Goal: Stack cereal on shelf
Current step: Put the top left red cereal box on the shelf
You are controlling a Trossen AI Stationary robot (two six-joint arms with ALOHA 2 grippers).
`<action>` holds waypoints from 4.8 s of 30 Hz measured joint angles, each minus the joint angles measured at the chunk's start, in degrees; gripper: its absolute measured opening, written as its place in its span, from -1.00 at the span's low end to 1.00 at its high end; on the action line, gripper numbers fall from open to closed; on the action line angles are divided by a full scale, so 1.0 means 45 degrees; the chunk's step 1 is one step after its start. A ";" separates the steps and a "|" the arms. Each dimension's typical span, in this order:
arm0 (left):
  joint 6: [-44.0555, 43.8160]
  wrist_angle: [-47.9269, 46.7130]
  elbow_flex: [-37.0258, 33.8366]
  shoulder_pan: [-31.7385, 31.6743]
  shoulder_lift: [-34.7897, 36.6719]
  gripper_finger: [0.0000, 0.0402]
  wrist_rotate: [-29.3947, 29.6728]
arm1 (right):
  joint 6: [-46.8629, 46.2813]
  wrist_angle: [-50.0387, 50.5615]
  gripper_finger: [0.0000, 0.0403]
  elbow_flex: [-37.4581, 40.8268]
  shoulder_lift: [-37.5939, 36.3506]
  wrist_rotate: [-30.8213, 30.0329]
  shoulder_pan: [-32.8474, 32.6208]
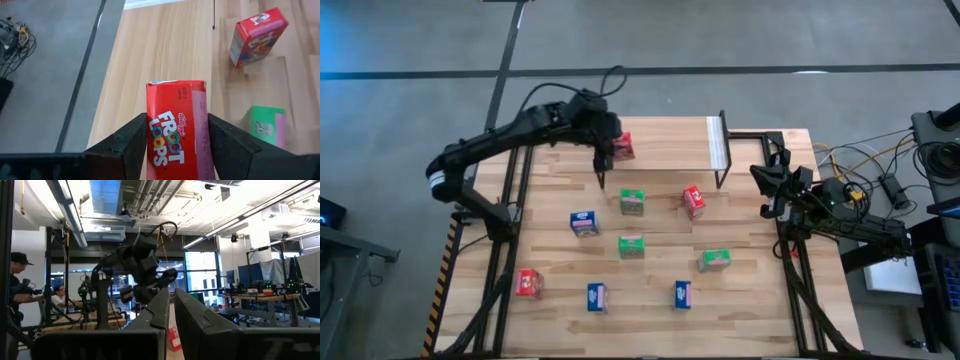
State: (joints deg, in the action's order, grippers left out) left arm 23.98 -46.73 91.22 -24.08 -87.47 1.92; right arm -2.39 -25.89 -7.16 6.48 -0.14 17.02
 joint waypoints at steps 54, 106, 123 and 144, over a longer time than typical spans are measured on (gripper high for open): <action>-0.1889 0.3478 -0.4428 0.2030 0.3974 0.16 -0.1328 | 0.0275 -0.0029 -0.91 -0.0003 0.0000 0.0000 0.0002; -0.4834 1.6803 -1.2296 0.4152 0.4873 0.16 0.1219 | 0.1715 -0.2127 -0.91 -0.0013 0.0625 0.0500 0.0000; -0.0799 1.1643 -0.8079 0.0981 0.4167 0.16 -0.0743 | 0.1289 -0.2027 -0.91 -0.0283 0.2517 0.0000 0.0005; -0.0054 0.8021 -0.5416 -0.2098 0.1840 0.54 -0.2939 | 0.1433 -0.1651 -0.91 -0.2134 0.4526 -0.0005 0.0005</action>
State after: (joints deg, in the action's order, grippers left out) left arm 23.74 -10.64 66.85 -33.52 -79.19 -11.30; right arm 4.05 -33.32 -16.77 26.85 -0.16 17.04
